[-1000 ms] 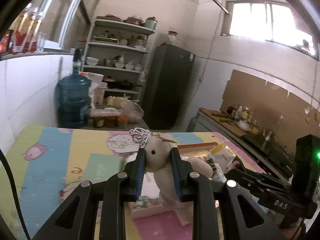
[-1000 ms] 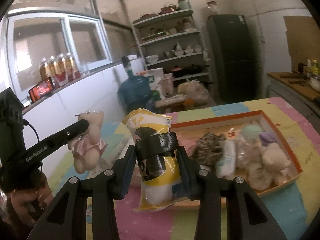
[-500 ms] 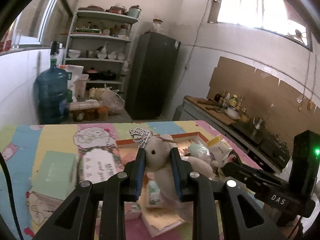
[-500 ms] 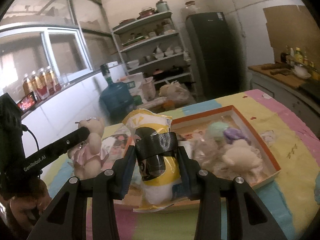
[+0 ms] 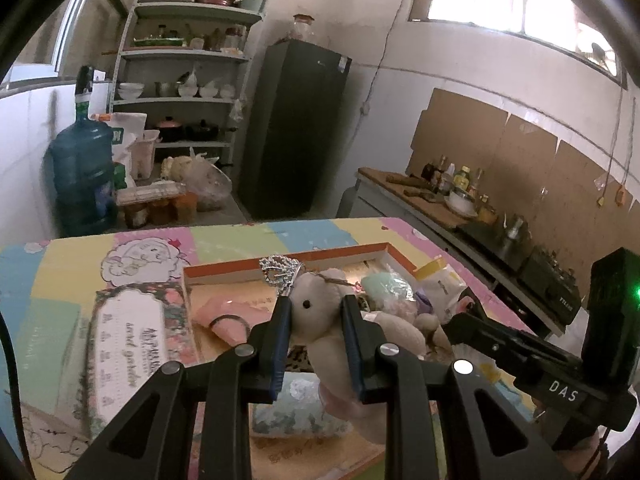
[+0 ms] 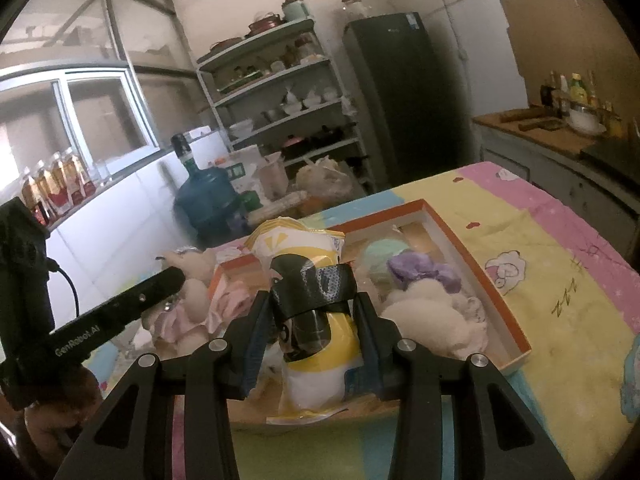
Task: Organize soft objects
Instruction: 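Carry teddy bear with left gripper and penguin plush with right gripper over the box, then lower and release teddy bear with left gripper while right gripper releases penguin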
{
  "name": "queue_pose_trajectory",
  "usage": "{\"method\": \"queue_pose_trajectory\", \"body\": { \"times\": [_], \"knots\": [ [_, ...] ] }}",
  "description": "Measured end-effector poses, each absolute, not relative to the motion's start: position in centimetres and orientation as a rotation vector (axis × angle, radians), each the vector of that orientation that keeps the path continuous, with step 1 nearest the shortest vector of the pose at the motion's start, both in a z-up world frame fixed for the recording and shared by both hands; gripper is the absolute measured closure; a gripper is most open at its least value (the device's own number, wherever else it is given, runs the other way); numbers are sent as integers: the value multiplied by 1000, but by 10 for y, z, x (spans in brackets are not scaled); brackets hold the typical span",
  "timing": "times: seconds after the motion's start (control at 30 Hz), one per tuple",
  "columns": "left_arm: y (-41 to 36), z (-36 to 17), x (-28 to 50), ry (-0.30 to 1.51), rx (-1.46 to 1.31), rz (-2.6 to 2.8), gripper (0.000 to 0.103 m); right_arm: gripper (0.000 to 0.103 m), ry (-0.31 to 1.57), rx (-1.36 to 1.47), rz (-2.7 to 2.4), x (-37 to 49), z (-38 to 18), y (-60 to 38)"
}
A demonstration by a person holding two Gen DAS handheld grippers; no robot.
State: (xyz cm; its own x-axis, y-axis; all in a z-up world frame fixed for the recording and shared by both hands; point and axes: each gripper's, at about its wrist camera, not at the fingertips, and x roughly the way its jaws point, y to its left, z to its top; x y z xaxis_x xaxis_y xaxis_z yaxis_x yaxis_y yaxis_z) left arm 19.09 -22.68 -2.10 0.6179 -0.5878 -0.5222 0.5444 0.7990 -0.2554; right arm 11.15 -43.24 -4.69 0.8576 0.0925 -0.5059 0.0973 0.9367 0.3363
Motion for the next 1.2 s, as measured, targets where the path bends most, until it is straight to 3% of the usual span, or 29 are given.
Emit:
{"method": "queue_pose_trajectory", "body": {
  "times": [0.5, 0.97, 1.03, 1.17, 1.2],
  "knots": [
    [-249, -43, 216, 691, -61, -648, 77, 60, 579, 367, 5, 140, -64, -443],
    [-254, -61, 233, 783, -74, -632, 70, 58, 612, 375, 23, 152, -74, -443],
    [-254, -61, 231, 773, -64, -622, 64, 58, 610, 374, 23, 152, -73, -443],
    [-252, -57, 226, 754, -72, -631, 36, 52, 595, 383, 32, 150, -72, -442],
    [-251, -55, 224, 747, -71, -628, 33, 50, 593, 382, 32, 150, -71, -441]
  ]
}}
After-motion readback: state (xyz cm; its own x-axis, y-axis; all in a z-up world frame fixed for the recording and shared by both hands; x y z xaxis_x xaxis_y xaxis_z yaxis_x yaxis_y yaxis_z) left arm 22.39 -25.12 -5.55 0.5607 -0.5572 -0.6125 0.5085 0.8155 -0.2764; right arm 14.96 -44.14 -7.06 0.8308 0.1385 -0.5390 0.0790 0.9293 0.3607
